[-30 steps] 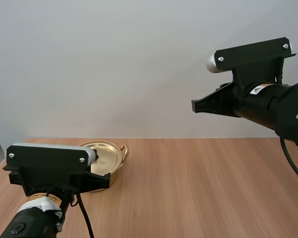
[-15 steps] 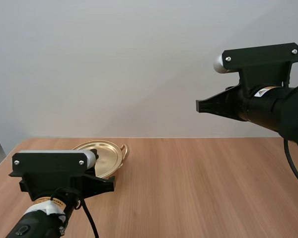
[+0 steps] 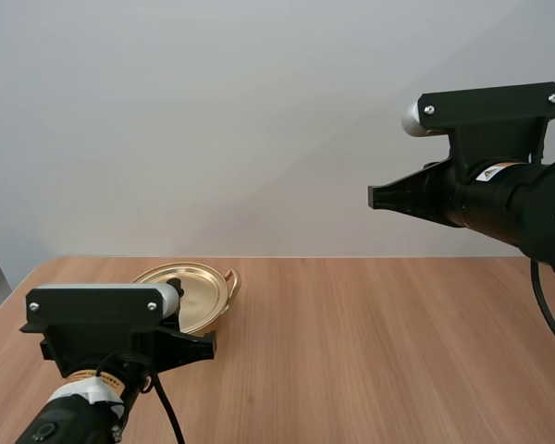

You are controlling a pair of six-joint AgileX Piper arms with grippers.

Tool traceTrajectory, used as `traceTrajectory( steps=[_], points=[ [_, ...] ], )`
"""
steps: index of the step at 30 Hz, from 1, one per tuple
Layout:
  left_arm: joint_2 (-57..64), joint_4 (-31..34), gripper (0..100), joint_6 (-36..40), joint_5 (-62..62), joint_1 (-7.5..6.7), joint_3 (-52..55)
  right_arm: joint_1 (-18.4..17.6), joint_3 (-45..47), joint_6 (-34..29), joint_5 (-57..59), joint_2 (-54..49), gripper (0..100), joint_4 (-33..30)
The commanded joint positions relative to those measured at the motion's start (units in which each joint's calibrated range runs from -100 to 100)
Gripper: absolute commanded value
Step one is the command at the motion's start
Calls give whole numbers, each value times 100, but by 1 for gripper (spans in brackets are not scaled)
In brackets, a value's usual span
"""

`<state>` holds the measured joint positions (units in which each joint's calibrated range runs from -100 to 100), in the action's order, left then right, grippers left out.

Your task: Open the pot, put the car inside, and close it

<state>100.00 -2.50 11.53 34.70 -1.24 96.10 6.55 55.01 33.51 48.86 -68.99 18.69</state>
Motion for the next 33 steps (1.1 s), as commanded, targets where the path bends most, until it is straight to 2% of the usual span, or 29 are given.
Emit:
traceTrajectory(
  steps=[1, 7, 14, 18, 22, 27, 33],
  points=[
    [0, -2, 63, 1, -147, 23, 141, 1, -4, -5, 6, -9, 0, 1],
    [0, -17, 63, 1, -535, 81, 390, 1, -4, -5, 4, -9, 0, -11],
    [0, -17, 63, 1, -535, 81, 390, 1, -4, -5, 87, -9, 0, -23],
    [0, -17, 63, 1, -535, 81, 390, 1, 303, -5, 99, -9, 0, -12],
    [0, -17, 63, 1, -535, 81, 390, -51, 983, 5, -250, -104, 0, -74],
    [0, -17, 63, 1, -535, 81, 390, -256, 2269, 38, -1680, -1294, 0, -196],
    [0, -17, 63, 1, -535, 81, 390, -307, 3237, 38, -1706, -2958, 0, -180]
  ],
)
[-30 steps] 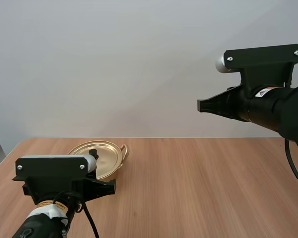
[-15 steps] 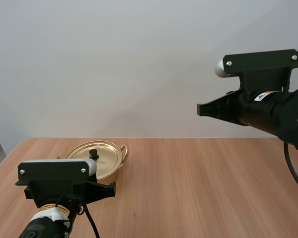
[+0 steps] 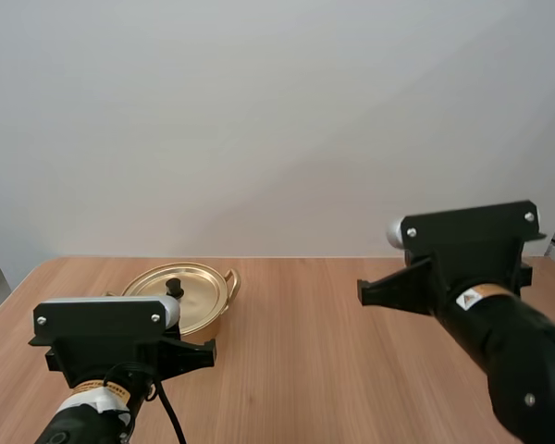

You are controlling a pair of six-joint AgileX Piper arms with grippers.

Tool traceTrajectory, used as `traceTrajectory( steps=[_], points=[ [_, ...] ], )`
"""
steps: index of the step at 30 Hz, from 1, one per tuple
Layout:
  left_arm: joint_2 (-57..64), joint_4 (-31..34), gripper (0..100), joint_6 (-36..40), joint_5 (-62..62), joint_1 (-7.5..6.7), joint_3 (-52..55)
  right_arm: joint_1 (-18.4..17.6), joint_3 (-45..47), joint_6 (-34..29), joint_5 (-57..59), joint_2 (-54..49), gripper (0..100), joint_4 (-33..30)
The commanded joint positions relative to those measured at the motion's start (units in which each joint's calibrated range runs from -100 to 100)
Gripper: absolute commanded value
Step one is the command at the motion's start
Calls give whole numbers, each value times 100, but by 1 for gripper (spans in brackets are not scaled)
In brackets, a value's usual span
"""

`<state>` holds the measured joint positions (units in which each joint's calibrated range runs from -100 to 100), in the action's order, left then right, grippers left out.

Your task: Open the pot, put the car inside, and close it

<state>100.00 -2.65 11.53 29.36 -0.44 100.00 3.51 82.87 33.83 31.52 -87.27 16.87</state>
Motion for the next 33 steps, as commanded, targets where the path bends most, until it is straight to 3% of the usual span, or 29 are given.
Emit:
traceTrajectory(
  steps=[1, 5, 10, 13, 18, 27, 29, 31, 33],
  points=[
    [0, -1, 63, 1, -1, 1, 0, -3, 498, 6, 29, -1273, 0, 52],
    [0, -1, 63, 1, -1, 1, 0, -3, 498, 6, 1, -1273, 0, 181],
    [0, -1, 63, 1, -1, 1, 0, -3, 1131, -48, 206, -1273, 0, -331],
    [0, -1, 63, 1, -1, 1, 0, -3, 1649, -627, 206, -1273, 0, -732],
    [0, -1, 63, 1, -1, 1, 0, -3, 1713, -1637, -17, -1273, 0, -1242],
    [0, -1, 63, 1, -1, 1, 0, -3, 1713, -1671, -17, -1273, 0, -1424],
    [0, -1, 54, 1, -1, 1, 0, -3, 1713, -1671, -17, -1273, 0, -1424],
    [0, -1, 30, 1, -1, 1, 0, -3, 1713, -1671, -17, -1273, 0, -1424],
    [0, -1, 0, 1, -1, 1, 0, -3, 1713, -1671, -17, -1273, 0, -1424]
  ],
)
